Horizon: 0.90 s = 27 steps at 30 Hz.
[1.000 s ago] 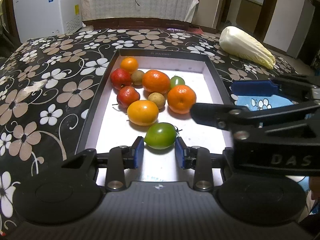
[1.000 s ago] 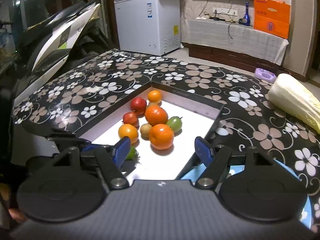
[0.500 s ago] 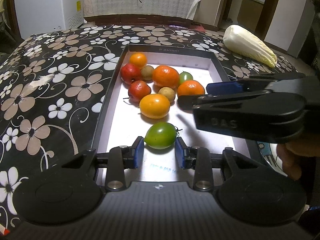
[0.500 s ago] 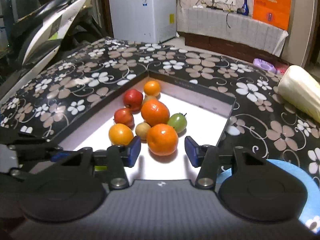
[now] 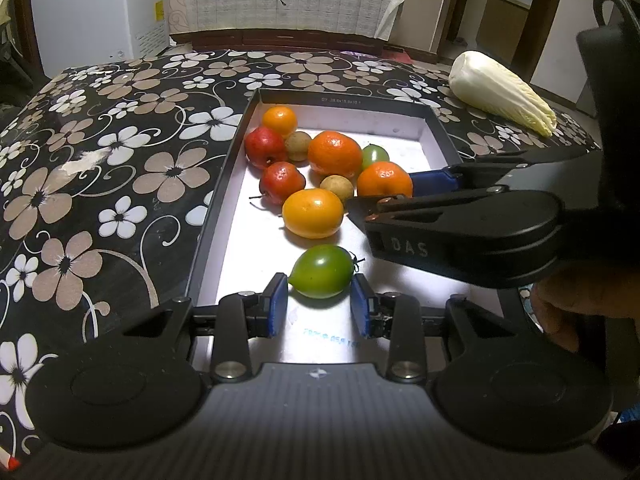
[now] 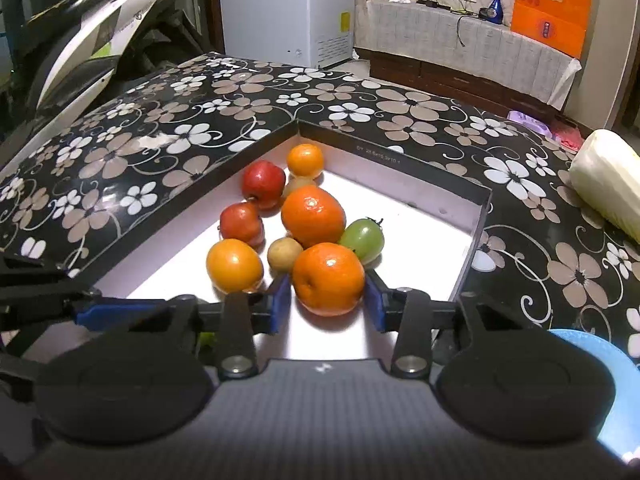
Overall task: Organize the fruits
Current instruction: 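Close the left tool on the green tomato while the right tool grasps a mandarin orange, then lift the green tomato with the left tool while the right tool lifts the mandarin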
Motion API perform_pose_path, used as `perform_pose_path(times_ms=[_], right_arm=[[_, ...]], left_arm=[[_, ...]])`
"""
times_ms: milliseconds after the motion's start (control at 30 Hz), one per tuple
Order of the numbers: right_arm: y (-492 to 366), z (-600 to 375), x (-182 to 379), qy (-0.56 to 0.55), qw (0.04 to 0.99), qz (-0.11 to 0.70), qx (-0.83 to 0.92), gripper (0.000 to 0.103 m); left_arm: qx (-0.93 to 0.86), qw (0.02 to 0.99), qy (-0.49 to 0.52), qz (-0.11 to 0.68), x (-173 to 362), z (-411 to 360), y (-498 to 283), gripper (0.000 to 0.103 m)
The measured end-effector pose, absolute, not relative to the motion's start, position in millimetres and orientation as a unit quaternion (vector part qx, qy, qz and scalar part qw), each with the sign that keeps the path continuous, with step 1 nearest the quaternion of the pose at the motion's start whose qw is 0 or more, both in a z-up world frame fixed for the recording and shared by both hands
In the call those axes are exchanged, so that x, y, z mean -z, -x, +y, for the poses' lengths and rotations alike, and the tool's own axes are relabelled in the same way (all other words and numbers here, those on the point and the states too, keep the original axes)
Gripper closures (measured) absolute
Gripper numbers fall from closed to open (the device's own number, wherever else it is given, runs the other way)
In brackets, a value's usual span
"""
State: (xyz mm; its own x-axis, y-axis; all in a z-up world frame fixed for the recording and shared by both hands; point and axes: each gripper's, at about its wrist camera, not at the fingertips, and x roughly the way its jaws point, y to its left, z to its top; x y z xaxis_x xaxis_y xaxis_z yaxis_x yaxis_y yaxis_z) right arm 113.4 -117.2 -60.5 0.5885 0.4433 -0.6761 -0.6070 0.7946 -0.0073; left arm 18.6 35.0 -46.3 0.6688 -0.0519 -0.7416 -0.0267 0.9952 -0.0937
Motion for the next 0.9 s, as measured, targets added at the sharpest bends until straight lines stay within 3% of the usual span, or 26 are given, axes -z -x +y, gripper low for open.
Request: perform_pose_path(times_ms=[900], right_arm=[[-87,-136,33,0.095,0.881,0.322,-0.333,0.063]], left_arm=[[0.000,0.914,0.041,0.404,42,34,-20,0.063]])
